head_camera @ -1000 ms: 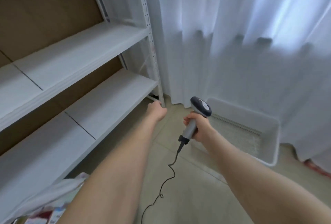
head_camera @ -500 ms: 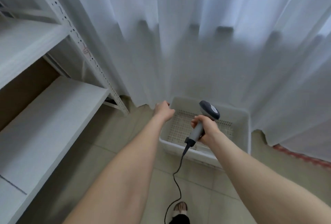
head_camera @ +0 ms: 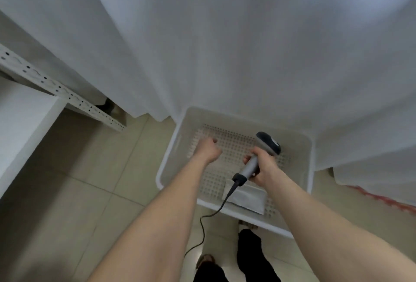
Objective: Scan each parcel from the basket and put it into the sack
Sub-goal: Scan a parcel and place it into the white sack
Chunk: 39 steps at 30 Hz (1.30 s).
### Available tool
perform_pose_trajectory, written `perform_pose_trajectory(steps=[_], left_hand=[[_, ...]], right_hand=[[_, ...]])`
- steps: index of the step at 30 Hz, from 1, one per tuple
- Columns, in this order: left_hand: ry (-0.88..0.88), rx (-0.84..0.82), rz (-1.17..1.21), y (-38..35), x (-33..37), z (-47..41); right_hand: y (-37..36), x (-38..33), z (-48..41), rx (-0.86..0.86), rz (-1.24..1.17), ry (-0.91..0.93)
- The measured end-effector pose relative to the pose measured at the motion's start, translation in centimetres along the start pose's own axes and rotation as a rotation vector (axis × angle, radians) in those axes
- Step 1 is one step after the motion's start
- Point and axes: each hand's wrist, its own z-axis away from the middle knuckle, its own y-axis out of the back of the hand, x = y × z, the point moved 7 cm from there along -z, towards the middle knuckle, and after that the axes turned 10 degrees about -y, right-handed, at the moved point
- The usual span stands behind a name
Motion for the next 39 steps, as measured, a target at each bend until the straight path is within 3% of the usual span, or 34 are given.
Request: perform_pose_trajectory(steps=[12, 17, 23, 27, 33, 39], left_hand=[[0.119, -0.399, -0.089, -26.2, -16.2, -19.7], [0.245, -0.417, -0.061, -33.5, -22.6, -24.7], [0.368, -0.314, 0.083, -37.3, -26.9, -26.8], [0.24, -0.202, 0.162, -35.2, -25.0, -26.9], [0.031, 0.019, 0.331, -24.2, -16.4, -22.9], [-0.109, 0.044, 0.18, -12.5, -6.8, -15.0]], right_hand=[[7.0, 4.2, -31.9, 0.171, 0.014, -0.319], [9.1, 7.8, -41.0, 0.176, 0.028, -0.414], [10.5, 10.3, -46.0, 0.15, -0.04, -0.455], [10.5, 9.3, -45.0, 0.103, -0.135, -0.373], [7.8, 4.3, -35.9, 0.079, -0.193, -0.211], [2.4, -0.1, -22.5, 0.053, -0.115, -0.102]])
